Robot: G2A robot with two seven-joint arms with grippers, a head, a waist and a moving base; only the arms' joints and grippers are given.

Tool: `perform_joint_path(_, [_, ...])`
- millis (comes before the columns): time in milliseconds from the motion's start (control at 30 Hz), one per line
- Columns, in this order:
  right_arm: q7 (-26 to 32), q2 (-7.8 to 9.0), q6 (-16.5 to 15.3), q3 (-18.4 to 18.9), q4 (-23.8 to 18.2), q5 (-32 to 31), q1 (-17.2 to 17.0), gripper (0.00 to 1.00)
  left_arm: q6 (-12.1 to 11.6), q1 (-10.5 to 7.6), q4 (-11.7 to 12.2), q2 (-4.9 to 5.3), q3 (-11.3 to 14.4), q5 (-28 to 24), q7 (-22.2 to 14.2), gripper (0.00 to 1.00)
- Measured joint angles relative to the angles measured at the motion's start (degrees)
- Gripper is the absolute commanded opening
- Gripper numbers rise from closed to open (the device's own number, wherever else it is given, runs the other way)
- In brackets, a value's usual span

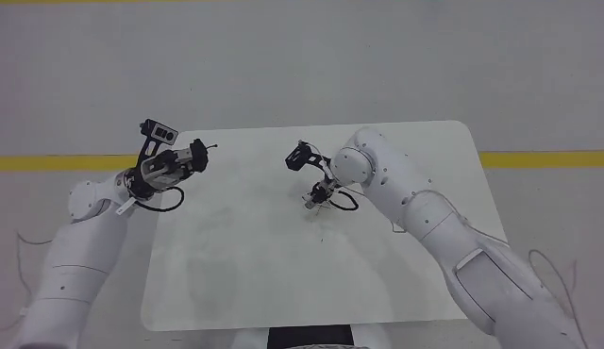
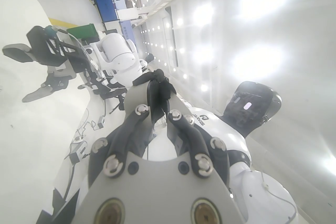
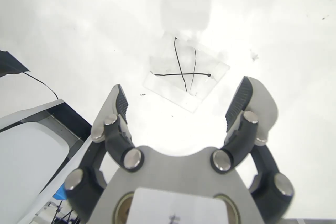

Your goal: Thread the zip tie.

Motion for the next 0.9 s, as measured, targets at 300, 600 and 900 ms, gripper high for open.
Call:
perform_joint_path(300, [-1.22, -0.01, -1.58, -0.85, -1.17, -0.23, -1.34, 1.0, 0.0, 0.0, 0.0, 0.0, 0.0, 0.0, 0.0, 0.0])
perform_joint_path(600, [-1.09, -0.02, -1.95, -0.9, -1.28, 0.11, -1.35, 1.0, 0.0, 0.0, 0.0, 0.0, 0.0, 0.0, 0.0, 0.0])
perform_joint_path(900, [-1.22, 0.84, -2.23, -2.68, -6.56, -4.69, -2.98, 0.49, 0.0, 0.0, 0.0, 0.0, 0.0, 0.0, 0.0, 0.0])
